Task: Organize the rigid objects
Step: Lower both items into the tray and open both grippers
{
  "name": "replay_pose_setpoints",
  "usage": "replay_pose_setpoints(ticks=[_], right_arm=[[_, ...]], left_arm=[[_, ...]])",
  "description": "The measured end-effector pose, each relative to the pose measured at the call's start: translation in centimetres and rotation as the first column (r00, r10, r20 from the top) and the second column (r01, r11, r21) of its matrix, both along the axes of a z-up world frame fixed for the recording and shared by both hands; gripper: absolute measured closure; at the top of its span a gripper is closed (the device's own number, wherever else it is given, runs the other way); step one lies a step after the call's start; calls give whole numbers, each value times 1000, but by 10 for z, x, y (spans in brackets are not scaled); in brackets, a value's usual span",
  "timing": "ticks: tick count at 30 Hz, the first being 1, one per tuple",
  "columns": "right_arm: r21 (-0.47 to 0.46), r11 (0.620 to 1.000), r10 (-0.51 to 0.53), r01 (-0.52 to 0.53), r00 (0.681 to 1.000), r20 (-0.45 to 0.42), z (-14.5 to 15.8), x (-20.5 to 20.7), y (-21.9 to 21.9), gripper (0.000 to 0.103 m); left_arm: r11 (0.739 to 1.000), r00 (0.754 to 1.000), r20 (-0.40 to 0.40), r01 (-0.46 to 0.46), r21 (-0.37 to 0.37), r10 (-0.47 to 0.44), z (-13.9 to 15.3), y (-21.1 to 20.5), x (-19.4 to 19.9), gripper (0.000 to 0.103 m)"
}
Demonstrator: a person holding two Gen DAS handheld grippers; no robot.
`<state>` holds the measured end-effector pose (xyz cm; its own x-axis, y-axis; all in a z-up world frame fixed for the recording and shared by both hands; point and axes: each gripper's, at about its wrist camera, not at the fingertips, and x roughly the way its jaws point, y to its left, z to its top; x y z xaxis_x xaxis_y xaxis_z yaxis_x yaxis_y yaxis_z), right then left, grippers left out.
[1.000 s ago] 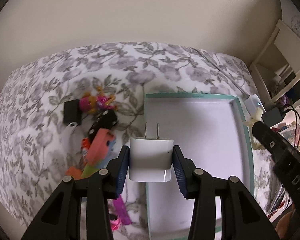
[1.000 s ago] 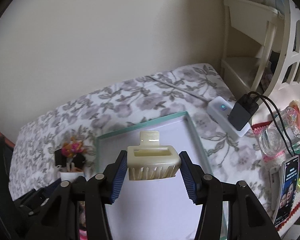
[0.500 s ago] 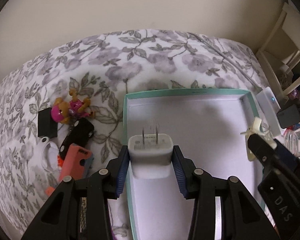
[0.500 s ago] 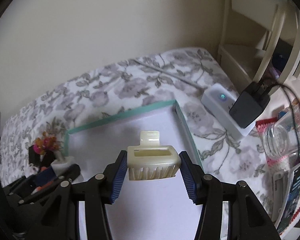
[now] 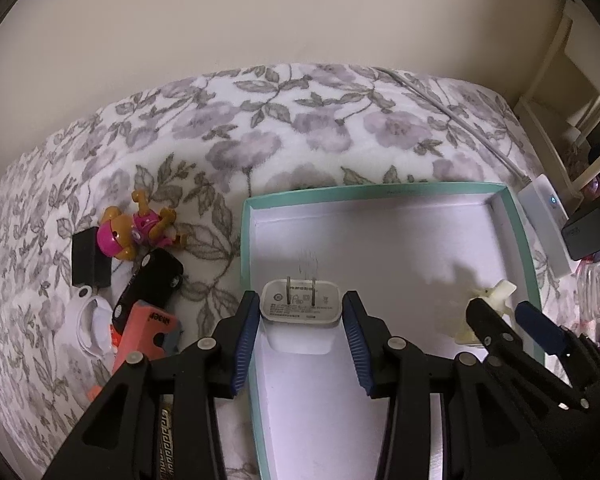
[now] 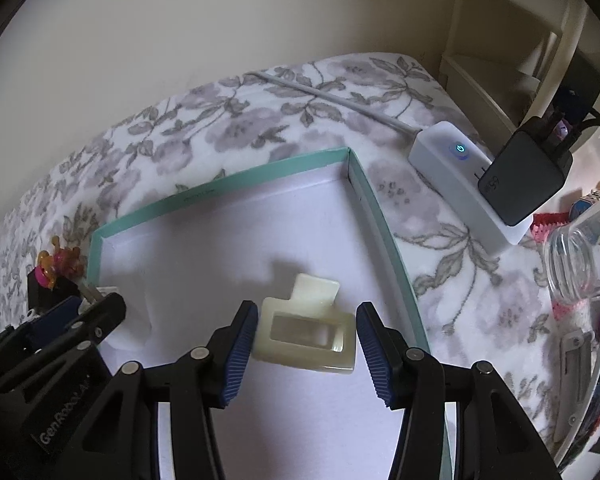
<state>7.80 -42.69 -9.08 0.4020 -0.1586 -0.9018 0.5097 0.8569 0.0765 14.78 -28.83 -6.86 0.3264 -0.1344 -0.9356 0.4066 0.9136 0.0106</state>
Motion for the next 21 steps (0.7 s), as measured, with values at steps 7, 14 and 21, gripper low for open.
replay_pose_setpoints(ticks=[7, 14, 21], right_arm=[[-8, 1000, 12, -13, 999, -33, 2, 1, 2, 45], [-29, 1000, 10, -11, 999, -33, 12, -1, 2, 45], [-45, 999, 9, -9, 1000, -6, 31, -4, 3, 39]], left_arm=[[998, 998, -56, -13, -56, 9, 0, 6, -2, 56], [995, 998, -55, -16, -96, 11, 4, 14, -7, 53], [993, 999, -29, -48, -111, 45, 20, 25, -7, 45]])
